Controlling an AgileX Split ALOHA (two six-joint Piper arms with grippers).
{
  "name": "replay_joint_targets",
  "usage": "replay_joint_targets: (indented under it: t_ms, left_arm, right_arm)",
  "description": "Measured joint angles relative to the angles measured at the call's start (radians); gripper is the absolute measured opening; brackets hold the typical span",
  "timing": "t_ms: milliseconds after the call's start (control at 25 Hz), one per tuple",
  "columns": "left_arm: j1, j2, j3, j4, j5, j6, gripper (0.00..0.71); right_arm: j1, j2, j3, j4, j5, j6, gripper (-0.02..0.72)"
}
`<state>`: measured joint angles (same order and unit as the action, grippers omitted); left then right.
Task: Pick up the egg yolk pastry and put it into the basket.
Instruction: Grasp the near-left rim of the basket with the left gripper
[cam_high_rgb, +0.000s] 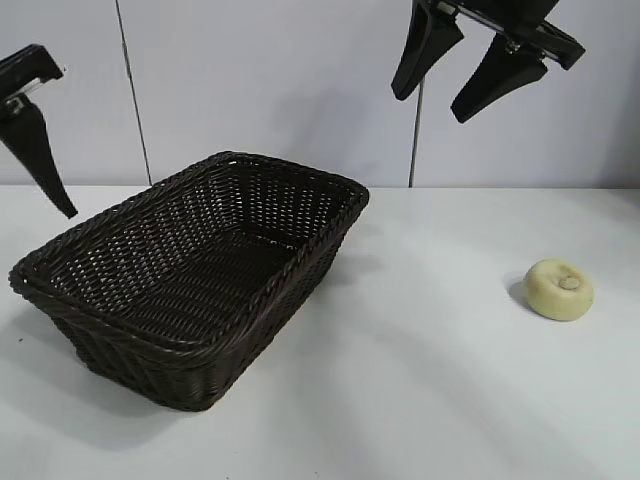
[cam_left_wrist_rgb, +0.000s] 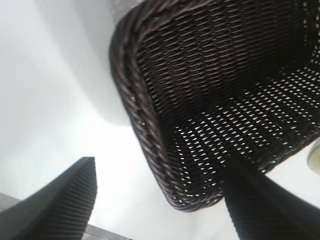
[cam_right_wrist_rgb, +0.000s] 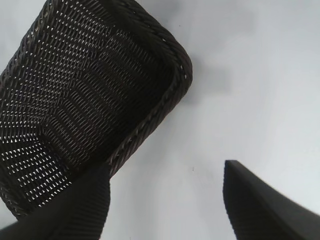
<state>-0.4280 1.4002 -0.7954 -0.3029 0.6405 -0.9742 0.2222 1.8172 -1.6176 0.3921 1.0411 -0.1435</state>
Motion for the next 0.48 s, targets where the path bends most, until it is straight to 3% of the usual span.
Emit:
replay_joint_targets:
  t_ms: [200,480]
  left_arm:
    - [-0.031,0.024,0.013,0.118,-0.041,-0.145,0.513]
    - [-0.031,0.082,0.016,0.143,-0.121,-0.164,0.511]
  right_arm:
    - [0.0,0.0,0.0,-0.002,0.0,0.0,0.474]
    - [0.0,0.0,0.0,-0.002,0.0,0.0,0.474]
